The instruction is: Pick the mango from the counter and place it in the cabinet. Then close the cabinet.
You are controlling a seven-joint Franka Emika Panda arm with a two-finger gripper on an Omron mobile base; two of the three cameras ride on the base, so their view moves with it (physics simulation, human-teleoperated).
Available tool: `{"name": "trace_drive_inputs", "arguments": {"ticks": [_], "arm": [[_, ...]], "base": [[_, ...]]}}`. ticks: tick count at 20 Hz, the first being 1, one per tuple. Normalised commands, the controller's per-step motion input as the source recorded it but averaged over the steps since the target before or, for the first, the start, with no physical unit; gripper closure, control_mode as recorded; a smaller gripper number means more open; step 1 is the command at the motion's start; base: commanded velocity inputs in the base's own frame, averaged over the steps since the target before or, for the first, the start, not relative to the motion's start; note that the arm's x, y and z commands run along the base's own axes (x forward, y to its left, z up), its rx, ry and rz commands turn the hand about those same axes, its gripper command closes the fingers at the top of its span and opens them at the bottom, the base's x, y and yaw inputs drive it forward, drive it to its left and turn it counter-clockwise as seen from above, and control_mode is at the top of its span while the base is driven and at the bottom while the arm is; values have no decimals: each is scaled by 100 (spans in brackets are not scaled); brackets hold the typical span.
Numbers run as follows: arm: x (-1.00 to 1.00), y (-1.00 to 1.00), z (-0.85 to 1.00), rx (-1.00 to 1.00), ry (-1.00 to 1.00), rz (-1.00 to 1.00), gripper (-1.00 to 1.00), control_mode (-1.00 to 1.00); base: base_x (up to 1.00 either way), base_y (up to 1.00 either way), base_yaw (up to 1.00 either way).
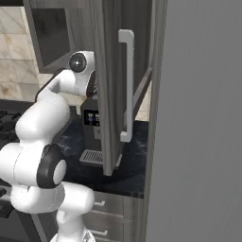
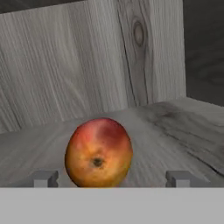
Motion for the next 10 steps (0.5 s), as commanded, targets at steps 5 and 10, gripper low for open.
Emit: {"name": "trace_drive_inputs", "arguments": {"ticks": [5, 10], "arm": [[-99, 1, -6, 1, 6, 0, -100, -100], [-100, 0, 16, 5, 13, -1, -100, -100]], "base": [[0, 0, 0], [0, 0, 0]]}}
